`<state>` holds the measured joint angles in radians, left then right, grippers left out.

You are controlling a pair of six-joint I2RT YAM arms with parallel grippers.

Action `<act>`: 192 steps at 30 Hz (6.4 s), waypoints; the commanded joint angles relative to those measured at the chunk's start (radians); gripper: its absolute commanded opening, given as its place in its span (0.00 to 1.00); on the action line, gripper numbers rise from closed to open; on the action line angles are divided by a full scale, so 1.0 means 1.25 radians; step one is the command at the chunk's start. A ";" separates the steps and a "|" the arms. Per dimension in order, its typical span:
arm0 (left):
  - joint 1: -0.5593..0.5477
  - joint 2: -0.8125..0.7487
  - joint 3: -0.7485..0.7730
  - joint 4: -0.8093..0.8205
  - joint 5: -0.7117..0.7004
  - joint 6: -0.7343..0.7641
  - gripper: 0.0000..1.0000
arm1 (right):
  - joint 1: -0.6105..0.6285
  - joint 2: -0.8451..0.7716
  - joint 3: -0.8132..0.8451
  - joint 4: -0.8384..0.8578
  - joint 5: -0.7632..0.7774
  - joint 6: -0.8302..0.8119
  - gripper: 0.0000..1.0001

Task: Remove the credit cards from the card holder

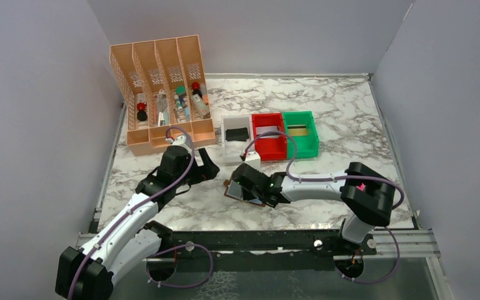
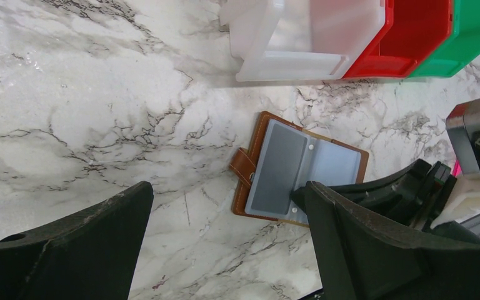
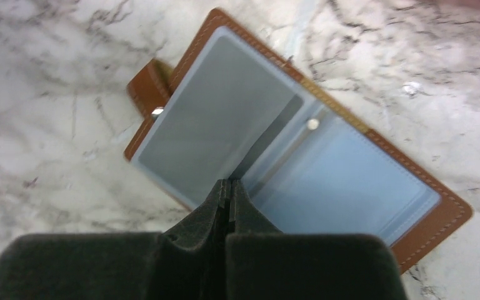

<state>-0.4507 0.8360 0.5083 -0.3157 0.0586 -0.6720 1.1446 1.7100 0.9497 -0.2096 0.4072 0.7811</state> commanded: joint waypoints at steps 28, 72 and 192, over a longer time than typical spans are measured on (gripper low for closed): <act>0.006 0.041 -0.008 0.081 0.083 0.009 0.94 | -0.053 -0.047 -0.078 -0.007 -0.030 -0.027 0.09; -0.140 0.360 -0.112 0.527 0.152 -0.059 0.00 | -0.157 -0.083 -0.116 0.101 -0.171 -0.232 0.16; -0.255 0.044 -0.147 0.318 -0.023 -0.171 0.55 | -0.118 -0.072 -0.099 0.204 -0.392 0.035 0.01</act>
<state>-0.7673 0.8848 0.3069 0.0151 -0.0360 -0.8974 1.0309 1.6459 0.8524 -0.0299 0.0338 0.8036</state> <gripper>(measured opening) 0.544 0.016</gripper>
